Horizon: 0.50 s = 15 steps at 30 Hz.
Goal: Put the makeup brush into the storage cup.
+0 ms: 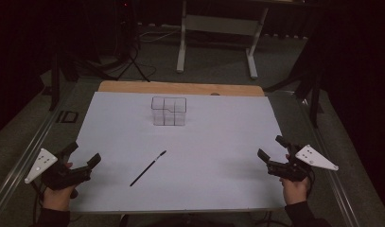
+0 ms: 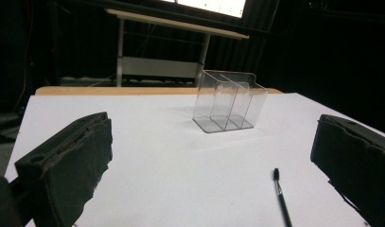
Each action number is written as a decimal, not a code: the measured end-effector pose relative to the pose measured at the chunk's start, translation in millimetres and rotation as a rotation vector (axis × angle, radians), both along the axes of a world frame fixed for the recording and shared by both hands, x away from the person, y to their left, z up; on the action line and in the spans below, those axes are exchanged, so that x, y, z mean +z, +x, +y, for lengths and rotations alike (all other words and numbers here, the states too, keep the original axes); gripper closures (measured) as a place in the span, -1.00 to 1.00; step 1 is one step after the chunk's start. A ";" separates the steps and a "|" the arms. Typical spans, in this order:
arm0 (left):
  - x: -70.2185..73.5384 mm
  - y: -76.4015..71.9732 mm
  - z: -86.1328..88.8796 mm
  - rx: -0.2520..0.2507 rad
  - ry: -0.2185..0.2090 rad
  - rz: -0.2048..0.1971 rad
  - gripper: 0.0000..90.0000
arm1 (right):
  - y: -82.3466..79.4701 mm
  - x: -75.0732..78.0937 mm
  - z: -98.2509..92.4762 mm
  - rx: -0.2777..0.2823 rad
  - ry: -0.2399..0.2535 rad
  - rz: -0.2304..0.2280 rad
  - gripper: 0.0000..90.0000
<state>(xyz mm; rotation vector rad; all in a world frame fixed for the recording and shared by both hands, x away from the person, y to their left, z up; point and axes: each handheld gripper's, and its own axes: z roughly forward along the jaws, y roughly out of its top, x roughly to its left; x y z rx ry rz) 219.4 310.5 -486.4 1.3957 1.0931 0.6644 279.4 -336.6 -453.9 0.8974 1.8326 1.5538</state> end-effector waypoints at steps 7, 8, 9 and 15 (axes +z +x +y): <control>20.0 -2.4 -0.8 -0.025 0.008 0.006 -1.00 | -0.6 -0.1 0.8 0.001 -0.001 0.000 -0.76; 22.1 -2.1 -0.7 -0.041 0.001 0.006 -1.00 | -0.7 -0.1 0.9 0.001 -0.001 0.000 -0.76; 24.5 -1.5 -0.8 -0.066 -0.012 0.010 -1.00 | -0.7 -0.1 1.1 0.001 -0.002 0.000 -0.76; 41.3 2.1 -4.2 -0.133 0.011 0.079 -1.00 | -1.3 0.7 2.2 -0.003 -0.004 -0.004 -0.76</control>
